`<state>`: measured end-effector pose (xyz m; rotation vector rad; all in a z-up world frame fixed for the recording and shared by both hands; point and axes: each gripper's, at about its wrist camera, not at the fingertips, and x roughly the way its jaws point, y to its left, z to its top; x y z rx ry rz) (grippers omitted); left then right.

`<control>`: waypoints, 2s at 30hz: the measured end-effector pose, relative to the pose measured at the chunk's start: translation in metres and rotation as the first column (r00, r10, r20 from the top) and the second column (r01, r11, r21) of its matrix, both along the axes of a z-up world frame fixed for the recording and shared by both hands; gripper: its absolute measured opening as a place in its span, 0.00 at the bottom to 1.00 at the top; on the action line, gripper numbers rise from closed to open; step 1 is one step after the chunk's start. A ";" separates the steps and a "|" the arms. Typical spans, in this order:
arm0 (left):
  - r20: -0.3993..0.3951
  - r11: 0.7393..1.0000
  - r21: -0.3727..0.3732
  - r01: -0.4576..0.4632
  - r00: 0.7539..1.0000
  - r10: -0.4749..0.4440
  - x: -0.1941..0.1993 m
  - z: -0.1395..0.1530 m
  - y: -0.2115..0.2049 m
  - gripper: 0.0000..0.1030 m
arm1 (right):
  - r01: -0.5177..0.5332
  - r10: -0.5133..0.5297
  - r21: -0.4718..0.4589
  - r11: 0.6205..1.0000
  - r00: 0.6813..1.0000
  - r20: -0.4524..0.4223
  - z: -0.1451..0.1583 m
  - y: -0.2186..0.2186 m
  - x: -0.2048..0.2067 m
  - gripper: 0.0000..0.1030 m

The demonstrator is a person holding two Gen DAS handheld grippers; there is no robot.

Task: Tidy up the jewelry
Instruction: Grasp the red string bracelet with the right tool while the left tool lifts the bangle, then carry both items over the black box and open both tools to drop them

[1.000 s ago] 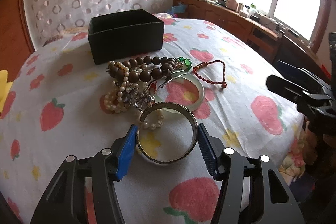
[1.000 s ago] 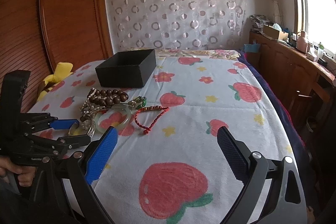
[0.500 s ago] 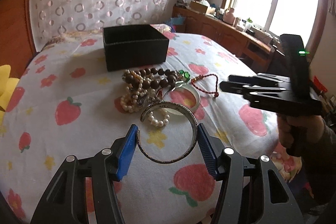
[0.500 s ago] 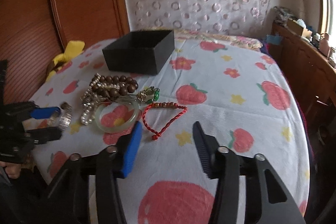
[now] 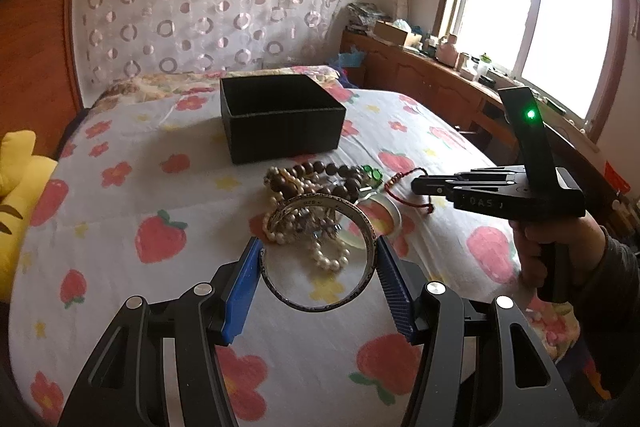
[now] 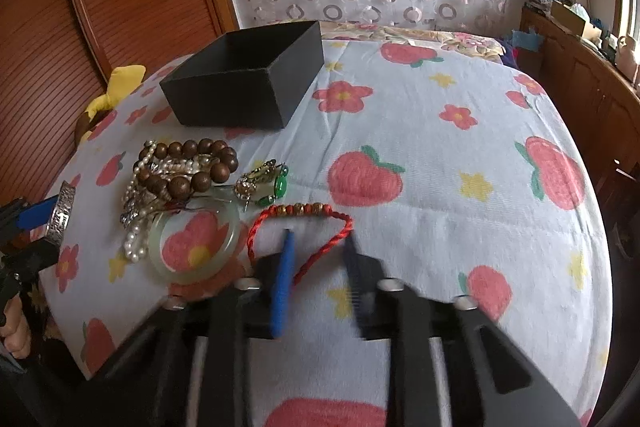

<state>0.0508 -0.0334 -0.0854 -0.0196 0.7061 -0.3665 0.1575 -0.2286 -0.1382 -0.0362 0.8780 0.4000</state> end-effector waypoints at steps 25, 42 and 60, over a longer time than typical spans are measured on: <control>0.065 0.997 0.062 -0.041 0.997 0.037 0.097 0.032 0.002 0.53 | -0.071 0.058 0.048 0.996 0.971 0.233 0.091 0.007 0.025 0.03; 0.018 0.993 0.103 -0.065 0.998 0.063 0.182 0.024 -0.008 0.53 | -0.098 0.076 0.072 0.993 0.964 0.254 0.097 0.032 0.059 0.03; 0.043 0.991 0.067 -0.113 0.993 0.111 0.179 0.028 0.010 0.67 | -0.155 0.134 0.083 0.984 0.966 0.222 0.090 0.056 0.088 0.03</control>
